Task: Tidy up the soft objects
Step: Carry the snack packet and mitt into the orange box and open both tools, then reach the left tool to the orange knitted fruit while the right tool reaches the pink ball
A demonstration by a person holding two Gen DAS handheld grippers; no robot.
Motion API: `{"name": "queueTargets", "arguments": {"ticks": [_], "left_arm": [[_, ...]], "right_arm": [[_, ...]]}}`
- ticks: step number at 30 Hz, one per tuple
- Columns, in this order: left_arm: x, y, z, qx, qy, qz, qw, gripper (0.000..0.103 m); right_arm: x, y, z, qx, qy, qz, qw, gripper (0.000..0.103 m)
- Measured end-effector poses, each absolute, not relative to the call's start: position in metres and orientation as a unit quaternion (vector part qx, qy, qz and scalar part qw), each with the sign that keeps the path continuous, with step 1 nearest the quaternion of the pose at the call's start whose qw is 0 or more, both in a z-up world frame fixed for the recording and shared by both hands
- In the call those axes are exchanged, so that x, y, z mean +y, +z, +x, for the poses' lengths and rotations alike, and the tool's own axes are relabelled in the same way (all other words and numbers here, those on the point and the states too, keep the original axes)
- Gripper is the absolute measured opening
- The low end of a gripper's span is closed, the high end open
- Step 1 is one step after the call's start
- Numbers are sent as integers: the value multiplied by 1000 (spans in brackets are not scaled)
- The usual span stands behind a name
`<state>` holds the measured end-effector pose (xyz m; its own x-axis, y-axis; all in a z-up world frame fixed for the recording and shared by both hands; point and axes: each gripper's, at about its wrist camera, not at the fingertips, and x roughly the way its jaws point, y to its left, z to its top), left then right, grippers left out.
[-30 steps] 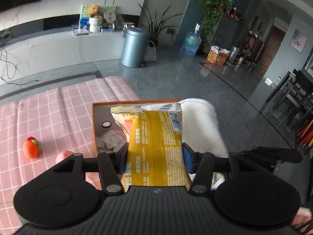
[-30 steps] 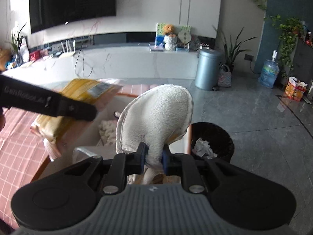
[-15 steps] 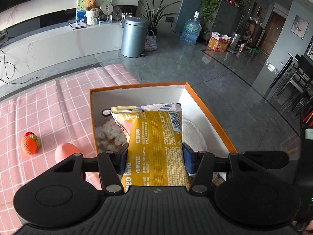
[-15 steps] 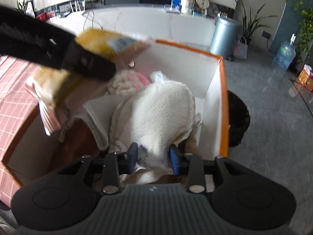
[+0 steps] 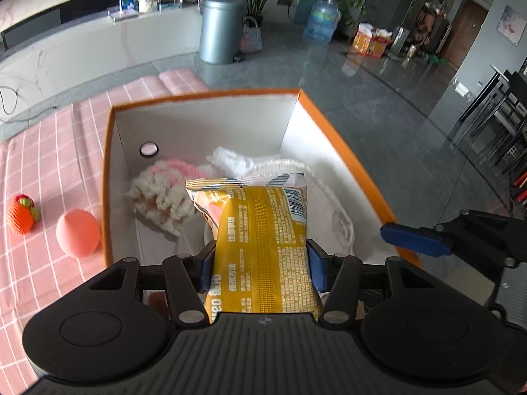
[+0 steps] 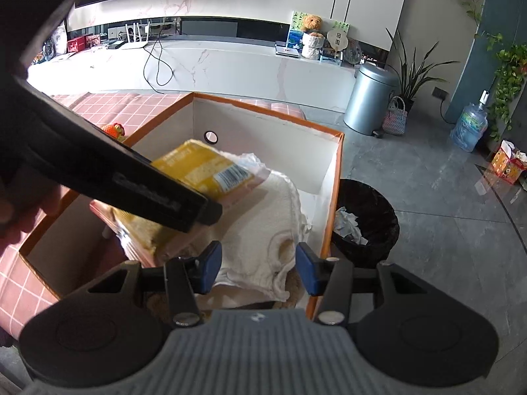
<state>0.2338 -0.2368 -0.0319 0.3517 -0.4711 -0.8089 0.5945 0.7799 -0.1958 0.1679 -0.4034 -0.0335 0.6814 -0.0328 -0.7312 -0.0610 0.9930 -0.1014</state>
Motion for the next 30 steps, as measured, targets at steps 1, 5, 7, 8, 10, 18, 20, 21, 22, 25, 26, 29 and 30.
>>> {"name": "queueTargets", "arguments": {"ticks": [1,5,7,8,10,18,20,21,22,25,26,29,30], "left_arm": [[-238,-34,234,471,-325,67,817,64],[-239,-37,232,471,-325,79,816,69],[-237,-36,232,473,-324,77,816,69],[-235,-34,231,472,-325,76,816,69],[-230,-29,229,464,-326,69,821,69],[-193,7,198,390,-327,63,859,69],[-178,14,191,369,-320,64,870,70],[-170,16,189,361,-318,63,875,71],[-163,17,187,353,-317,62,878,71],[-139,17,186,342,-303,54,888,71],[-130,18,185,334,-297,48,893,71],[-104,19,183,298,-268,42,915,71],[-98,18,184,291,-255,47,921,71]], "right_arm": [[-404,-32,167,399,9,-59,915,50],[-402,-33,168,402,12,-60,913,50],[-401,-34,168,403,13,-58,913,50],[-400,-33,168,403,13,-57,913,50],[-398,-32,166,402,14,-57,914,52],[-384,-25,156,377,19,-42,925,62],[-378,-21,152,364,22,-37,931,68],[-373,-18,151,357,23,-35,933,72],[-370,-15,151,350,25,-31,936,75],[-357,-8,150,330,30,-14,943,79],[-353,-6,150,326,32,-10,945,79],[-337,-2,154,318,40,-10,947,79],[-331,0,156,317,42,-14,947,79]]}}
